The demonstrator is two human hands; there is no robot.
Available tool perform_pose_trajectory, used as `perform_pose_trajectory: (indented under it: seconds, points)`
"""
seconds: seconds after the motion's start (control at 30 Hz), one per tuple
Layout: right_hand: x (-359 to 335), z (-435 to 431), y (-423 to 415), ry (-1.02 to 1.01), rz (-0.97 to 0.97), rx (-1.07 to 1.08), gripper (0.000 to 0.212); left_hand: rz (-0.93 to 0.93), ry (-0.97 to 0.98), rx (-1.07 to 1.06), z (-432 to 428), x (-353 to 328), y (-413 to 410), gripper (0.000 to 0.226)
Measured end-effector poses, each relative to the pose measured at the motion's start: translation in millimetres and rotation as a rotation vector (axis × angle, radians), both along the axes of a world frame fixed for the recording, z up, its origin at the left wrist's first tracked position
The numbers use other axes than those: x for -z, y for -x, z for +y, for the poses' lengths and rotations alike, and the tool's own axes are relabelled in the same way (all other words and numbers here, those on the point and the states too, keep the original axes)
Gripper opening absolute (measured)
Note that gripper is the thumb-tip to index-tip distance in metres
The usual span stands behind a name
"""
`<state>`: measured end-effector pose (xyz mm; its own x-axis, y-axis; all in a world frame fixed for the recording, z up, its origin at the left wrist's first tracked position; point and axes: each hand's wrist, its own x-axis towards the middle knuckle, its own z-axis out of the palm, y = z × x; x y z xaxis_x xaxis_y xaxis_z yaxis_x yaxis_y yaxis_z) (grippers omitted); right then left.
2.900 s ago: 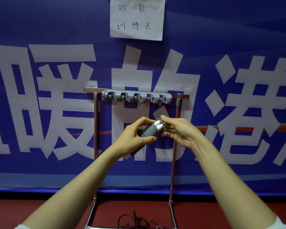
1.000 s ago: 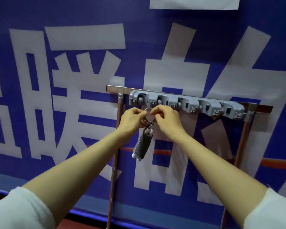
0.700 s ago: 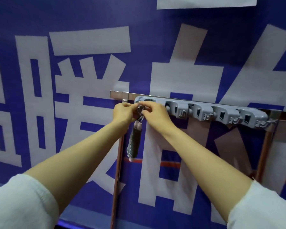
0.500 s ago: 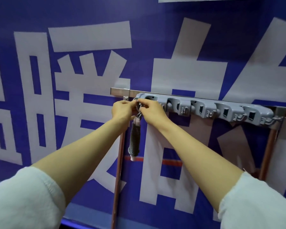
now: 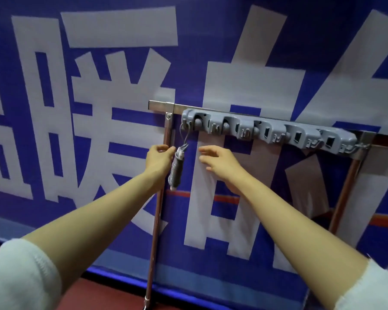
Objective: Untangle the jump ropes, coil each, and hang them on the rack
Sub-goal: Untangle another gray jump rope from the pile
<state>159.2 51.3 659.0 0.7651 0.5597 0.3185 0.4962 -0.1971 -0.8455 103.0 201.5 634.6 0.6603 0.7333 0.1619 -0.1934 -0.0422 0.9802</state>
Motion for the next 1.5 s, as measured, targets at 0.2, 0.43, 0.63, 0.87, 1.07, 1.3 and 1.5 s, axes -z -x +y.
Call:
perform_pose_trajectory:
  seconds: [0.2, 0.43, 0.63, 0.87, 1.07, 1.3, 1.5]
  points:
    - [86, -57, 11, 0.316, 0.15, 0.04, 0.041, 0.3, 0.128, 0.246, -41, 91, 38, 0.015]
    - [280, -102, 15, 0.507, 0.475, 0.105, 0.042, 0.639, 0.269, 0.463, -111, 274, 39, 0.02]
    - [467, -130, 25, 0.518, 0.699, 0.208, 0.038, 0.881, 0.408, 0.513, -139, 451, 45, 0.024]
    - [603, -145, 34, 0.549, 0.758, 0.25, 0.034, 0.83, 0.553, 0.263, -144, 586, 50, 0.022]
    - [668, -166, 49, 0.715, 0.612, 0.254, 0.036, 0.886, 0.393, 0.337, -152, 651, 66, 0.014]
    - [718, -200, 77, 1.034, 0.253, 0.05, 0.04, 0.862, 0.294, 0.427, -170, 676, 83, 0.015]
    - [733, -213, 84, 0.892, 0.145, 0.127, 0.015, 0.946, -0.026, 0.453, -162, 693, 97, 0.021]
